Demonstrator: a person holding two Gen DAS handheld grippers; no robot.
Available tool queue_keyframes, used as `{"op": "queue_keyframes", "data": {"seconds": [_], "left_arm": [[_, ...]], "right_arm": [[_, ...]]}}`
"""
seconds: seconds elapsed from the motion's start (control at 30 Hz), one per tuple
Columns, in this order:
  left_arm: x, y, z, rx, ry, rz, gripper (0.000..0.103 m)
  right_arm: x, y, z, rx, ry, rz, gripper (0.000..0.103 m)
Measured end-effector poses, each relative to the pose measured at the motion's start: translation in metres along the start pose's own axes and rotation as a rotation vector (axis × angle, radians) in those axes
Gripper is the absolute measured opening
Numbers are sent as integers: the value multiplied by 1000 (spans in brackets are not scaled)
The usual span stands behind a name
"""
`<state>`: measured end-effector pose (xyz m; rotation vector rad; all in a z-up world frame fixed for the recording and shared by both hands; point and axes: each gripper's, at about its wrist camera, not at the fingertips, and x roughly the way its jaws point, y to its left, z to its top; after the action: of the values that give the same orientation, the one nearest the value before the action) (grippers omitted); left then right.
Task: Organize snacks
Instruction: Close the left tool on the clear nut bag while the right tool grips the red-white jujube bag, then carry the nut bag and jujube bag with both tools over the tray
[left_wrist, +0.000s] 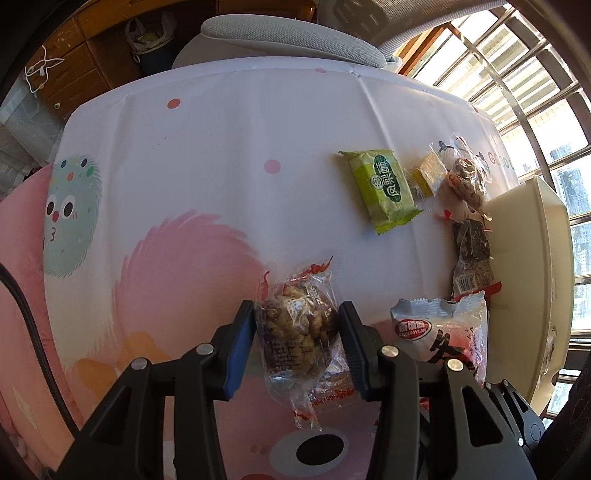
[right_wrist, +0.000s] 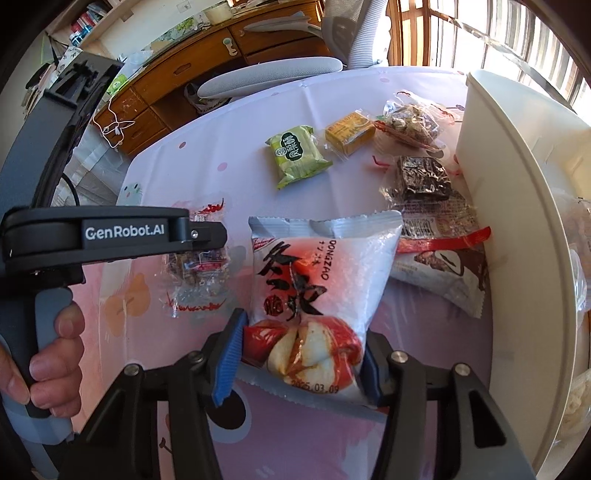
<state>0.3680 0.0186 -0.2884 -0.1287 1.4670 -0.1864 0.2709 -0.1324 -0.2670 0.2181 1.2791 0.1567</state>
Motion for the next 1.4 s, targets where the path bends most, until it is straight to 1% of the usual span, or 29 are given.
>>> {"op": "queue_keyframes", "data": {"seconds": [0.17,0.33,0.43,0.6,0.87,0.97,1.2,1.27,1.4], "left_arm": [[-23,7,-30,13,9,-6,44],[-55,10,-67,13,-13,-28,44],[-76,14,-88,18,-31,-52,44],[-112,13,-114,57,-89,-74,44],[-158,1,-146,110,-190,-116,44],[-169,-8,-155,139,-214,-146,45],[-186,-32,-181,195,-273,-216,45],[-186,-40,-187,209,-273,-233,45],[-184,-57,-198,228,-271,-236,45]], "right_arm": [[-19,4,-16,7,-5,1,54],[-43,9,-29,11,-32,5,54],[-63,13,-38,6,-65,6,54],[-93,16,-55,8,-120,7,54],[-131,17,-94,24,-162,0,54],[-145,13,-107,40,-180,-4,54],[-171,-5,-128,87,-207,-44,54],[-178,-13,-134,106,-216,-49,54],[-190,-33,-143,135,-236,-50,54]]}}
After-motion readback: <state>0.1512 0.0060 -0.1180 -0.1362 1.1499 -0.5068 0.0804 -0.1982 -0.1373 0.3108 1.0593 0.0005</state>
